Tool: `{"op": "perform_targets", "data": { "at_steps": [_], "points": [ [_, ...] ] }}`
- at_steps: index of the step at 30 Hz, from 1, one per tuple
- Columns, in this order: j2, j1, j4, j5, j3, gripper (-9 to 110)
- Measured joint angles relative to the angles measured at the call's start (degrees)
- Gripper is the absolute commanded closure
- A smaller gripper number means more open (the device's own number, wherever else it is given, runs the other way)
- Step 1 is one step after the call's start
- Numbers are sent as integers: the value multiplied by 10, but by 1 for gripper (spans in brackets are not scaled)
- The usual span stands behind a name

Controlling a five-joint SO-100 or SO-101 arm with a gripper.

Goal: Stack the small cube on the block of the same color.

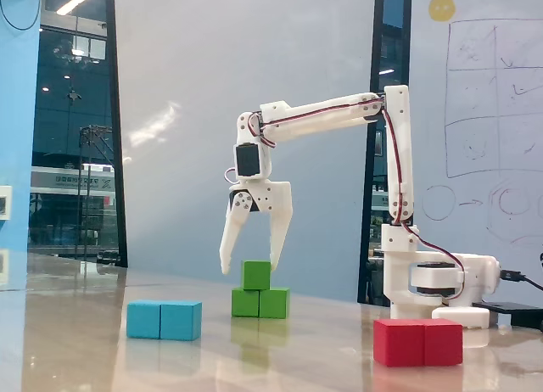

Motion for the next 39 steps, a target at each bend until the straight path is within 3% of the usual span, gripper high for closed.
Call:
{"op": "perform_targets", "data": {
  "at_steps": [39],
  "points": [
    [54,5,0,-1,1,71]
  ]
}}
